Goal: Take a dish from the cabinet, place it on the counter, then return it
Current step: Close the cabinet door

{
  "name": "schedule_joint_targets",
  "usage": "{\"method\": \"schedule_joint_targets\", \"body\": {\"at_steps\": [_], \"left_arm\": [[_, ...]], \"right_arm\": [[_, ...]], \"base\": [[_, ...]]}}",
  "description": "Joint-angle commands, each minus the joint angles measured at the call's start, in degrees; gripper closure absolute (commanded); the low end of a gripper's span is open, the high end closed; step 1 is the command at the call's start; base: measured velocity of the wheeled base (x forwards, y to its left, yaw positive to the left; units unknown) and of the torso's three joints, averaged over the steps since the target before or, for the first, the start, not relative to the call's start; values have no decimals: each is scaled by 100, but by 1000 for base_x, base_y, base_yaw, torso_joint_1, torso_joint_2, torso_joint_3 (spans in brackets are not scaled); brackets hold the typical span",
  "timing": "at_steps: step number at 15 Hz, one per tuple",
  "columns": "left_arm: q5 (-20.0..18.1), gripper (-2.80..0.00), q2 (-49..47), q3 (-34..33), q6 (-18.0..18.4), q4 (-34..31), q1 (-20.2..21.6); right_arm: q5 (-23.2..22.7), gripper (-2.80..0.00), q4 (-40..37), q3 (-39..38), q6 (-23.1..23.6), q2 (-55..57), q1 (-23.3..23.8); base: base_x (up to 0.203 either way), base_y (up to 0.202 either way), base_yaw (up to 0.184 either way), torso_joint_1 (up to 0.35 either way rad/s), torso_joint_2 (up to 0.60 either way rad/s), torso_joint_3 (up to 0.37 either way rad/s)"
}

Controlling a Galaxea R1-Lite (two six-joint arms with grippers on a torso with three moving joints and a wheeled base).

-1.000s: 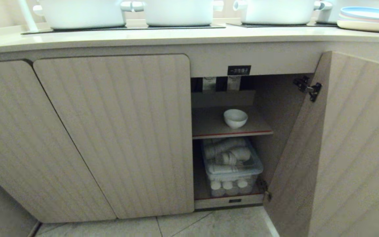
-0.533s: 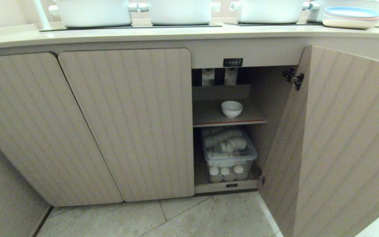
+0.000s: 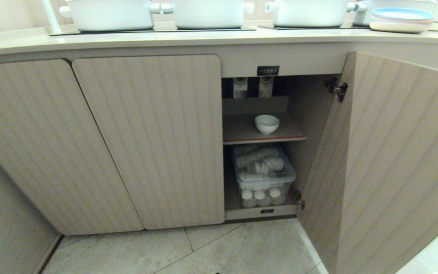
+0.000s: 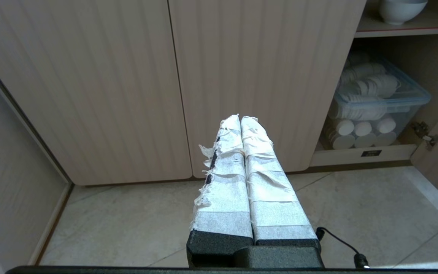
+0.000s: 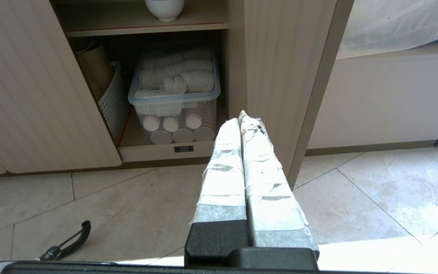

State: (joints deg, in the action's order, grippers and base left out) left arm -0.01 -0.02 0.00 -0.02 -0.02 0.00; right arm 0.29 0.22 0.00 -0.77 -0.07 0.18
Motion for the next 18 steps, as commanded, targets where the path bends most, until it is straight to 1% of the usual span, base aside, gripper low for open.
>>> {"method": "schedule_joint_targets", "body": {"at_steps": [1,9,13,15,18], "left_arm": [[1,0,2,0,-6,2,0],[1,0,2,0,1,2,0],[1,0,2,0,-6,2,0],[1,0,2,0,-6,2,0],[1,0,2,0,-6,2,0]], "right_arm": [[6,0,4,0,-2,7,-1],[-3,0,-4,0,32,7,-1],[-3,0,-13,3,191,7,-1],[6,0,-4,0,183,7,-1],[-3,0,-13,9,481,12,-1]], "base": [[0,0,0,0,0,0],[0,0,0,0,0,0],[0,0,0,0,0,0],[0,0,0,0,0,0],[0,0,0,0,0,0]]}}
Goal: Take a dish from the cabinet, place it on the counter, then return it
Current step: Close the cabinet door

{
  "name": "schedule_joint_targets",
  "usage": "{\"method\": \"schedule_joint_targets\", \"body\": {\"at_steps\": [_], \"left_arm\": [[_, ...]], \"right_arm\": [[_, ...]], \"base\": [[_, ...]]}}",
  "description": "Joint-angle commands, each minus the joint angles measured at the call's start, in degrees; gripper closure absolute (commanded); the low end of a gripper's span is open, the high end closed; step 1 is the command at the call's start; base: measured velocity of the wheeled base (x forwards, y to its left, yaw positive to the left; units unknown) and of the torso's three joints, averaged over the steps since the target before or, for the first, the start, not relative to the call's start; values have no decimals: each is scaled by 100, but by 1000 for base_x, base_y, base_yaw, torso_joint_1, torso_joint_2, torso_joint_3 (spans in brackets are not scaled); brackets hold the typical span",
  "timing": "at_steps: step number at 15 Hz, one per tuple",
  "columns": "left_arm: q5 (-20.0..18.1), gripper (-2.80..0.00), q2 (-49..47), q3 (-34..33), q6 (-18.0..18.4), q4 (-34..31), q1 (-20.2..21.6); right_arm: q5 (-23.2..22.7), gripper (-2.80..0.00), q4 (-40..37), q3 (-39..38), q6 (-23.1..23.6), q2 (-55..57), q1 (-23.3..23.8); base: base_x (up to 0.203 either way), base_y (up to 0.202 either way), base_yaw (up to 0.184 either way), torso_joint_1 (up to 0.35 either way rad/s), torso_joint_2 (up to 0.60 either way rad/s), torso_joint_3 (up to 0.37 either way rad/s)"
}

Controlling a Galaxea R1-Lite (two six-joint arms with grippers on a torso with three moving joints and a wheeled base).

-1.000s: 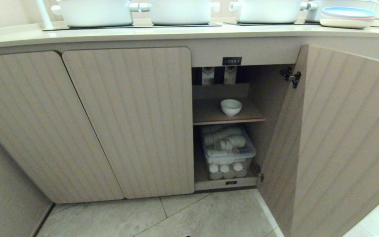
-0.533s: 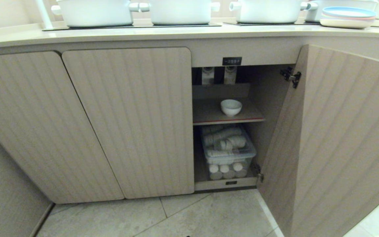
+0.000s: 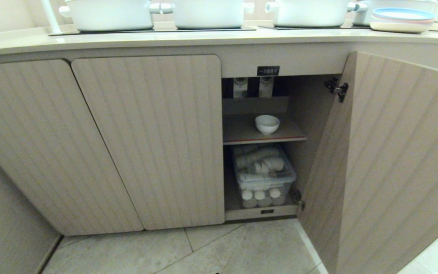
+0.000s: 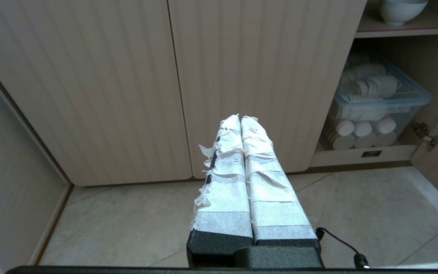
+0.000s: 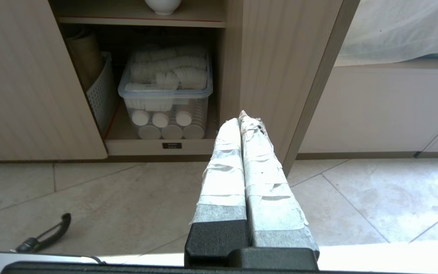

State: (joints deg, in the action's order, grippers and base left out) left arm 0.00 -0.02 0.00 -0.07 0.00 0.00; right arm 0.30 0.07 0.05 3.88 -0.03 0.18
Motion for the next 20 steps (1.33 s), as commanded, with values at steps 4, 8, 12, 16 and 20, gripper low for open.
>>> {"method": "schedule_joint_targets", "body": {"at_steps": [4,8,12,16,20], "left_arm": [[0,0,2,0,0,0,0],[0,0,2,0,-2,0,0],[0,0,2,0,-2,0,0],[0,0,2,0,-2,0,0],[0,0,2,0,-2,0,0]], "right_arm": [[184,0,26,311,20,332,0],[478,0,2,837,20,1111,67],[700,0,-1,1384,134,2266,1508],[721,0,31,2170,779,3243,3020],[730,0,86,2835,1099,4169,3811]], "base": [[0,0,0,0,0,0],[0,0,0,0,0,0],[0,0,0,0,0,0],[0,0,0,0,0,0],[0,0,0,0,0,0]]}}
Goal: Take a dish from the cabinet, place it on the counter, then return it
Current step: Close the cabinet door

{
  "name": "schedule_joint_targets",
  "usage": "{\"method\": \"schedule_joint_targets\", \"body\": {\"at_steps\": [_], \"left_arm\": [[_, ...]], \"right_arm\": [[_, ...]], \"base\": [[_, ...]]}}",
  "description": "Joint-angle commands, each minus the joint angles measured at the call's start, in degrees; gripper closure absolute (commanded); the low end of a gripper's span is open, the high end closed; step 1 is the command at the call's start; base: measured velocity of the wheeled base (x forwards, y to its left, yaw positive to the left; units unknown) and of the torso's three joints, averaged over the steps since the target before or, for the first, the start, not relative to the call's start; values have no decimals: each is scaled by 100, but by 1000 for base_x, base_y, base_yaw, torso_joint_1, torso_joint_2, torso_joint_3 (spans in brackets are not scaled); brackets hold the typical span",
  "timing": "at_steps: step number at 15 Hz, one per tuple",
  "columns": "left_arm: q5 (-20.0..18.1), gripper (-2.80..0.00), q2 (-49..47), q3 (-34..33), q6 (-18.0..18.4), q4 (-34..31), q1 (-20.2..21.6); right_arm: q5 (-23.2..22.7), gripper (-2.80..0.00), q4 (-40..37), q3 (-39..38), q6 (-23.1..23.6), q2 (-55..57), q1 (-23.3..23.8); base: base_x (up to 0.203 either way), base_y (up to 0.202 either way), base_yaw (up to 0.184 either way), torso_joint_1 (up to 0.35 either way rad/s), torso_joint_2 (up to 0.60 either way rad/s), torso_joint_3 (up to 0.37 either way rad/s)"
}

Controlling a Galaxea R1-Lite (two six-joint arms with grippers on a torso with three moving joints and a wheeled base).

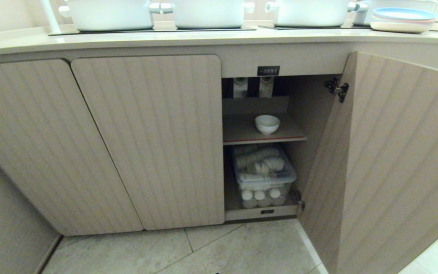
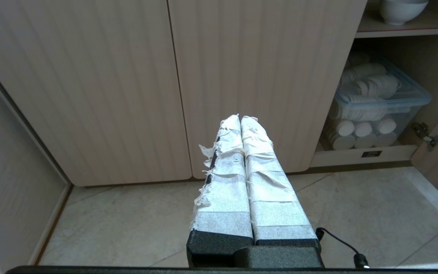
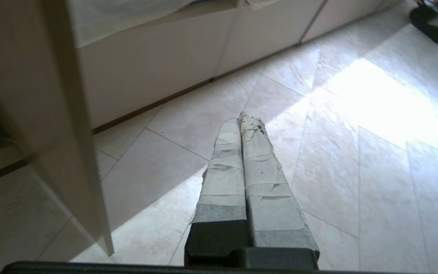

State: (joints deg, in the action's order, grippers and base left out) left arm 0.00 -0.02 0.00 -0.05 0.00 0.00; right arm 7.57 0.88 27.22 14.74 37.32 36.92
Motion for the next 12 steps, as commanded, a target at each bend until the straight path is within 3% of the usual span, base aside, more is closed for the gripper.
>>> {"method": "schedule_joint_targets", "body": {"at_steps": [1,9,12], "left_arm": [[0,0,2,0,-4,0,0],[0,0,2,0,-4,0,0],[0,0,2,0,-4,0,0]], "right_arm": [[1,0,12,342,13,653,242],[-23,0,317,1130,-24,1478,305],[-49,0,325,1271,-96,1714,20]], "base": [[0,0,0,0,0,0],[0,0,0,0,0,0],[0,0,0,0,0,0]]}}
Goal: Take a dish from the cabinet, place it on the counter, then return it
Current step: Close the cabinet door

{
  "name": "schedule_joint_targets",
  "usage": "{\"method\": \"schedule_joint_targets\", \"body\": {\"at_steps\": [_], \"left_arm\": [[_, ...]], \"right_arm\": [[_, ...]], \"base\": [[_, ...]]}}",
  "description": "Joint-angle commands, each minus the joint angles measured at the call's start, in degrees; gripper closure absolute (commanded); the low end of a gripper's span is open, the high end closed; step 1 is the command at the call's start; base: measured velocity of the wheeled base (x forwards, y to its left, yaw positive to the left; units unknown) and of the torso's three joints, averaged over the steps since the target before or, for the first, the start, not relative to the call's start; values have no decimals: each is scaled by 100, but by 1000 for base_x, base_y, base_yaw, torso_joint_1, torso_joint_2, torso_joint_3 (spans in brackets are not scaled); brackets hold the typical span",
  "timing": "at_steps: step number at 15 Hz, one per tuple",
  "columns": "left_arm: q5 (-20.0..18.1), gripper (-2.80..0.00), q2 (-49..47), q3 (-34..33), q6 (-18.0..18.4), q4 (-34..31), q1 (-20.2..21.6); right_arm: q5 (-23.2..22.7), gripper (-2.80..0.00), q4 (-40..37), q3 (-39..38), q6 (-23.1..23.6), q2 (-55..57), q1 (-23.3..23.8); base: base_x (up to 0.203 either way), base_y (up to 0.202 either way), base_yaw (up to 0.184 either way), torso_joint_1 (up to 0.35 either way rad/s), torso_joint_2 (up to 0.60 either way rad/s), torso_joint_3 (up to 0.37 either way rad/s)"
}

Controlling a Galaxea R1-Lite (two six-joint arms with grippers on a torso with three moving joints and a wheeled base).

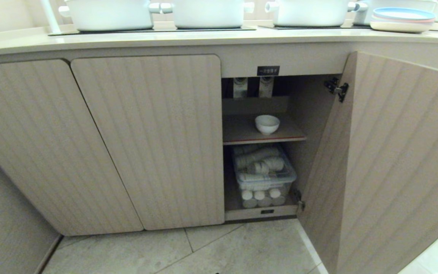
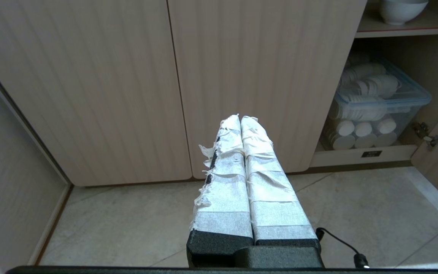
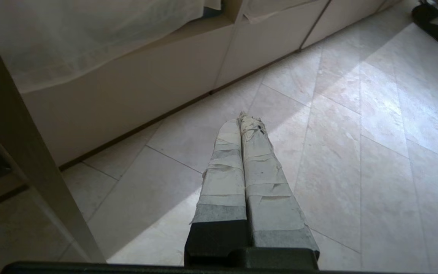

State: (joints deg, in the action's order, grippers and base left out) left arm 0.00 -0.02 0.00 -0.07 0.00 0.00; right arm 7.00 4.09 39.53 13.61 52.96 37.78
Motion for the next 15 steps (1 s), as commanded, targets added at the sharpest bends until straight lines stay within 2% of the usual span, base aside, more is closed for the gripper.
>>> {"method": "schedule_joint_targets", "body": {"at_steps": [1,3,5,8,12,15], "left_arm": [[0,0,2,0,-2,0,0],[0,0,2,0,-1,0,0],[0,0,2,0,7,0,0],[0,0,2,0,-2,0,0],[0,0,2,0,-2,0,0],[0,0,2,0,-2,0,0]], "right_arm": [[-4,0,4,134,-73,205,-140],[-137,0,-13,244,-162,318,-248],[-555,0,-5,325,-220,388,-245],[-921,0,11,336,-236,470,-245],[-991,0,74,339,-236,562,-245],[-1396,0,73,361,-334,649,-245]], "base": [[0,0,0,0,0,0],[0,0,0,0,0,0],[0,0,0,0,0,0],[0,0,0,0,0,0],[0,0,0,0,0,0],[0,0,0,0,0,0]]}}
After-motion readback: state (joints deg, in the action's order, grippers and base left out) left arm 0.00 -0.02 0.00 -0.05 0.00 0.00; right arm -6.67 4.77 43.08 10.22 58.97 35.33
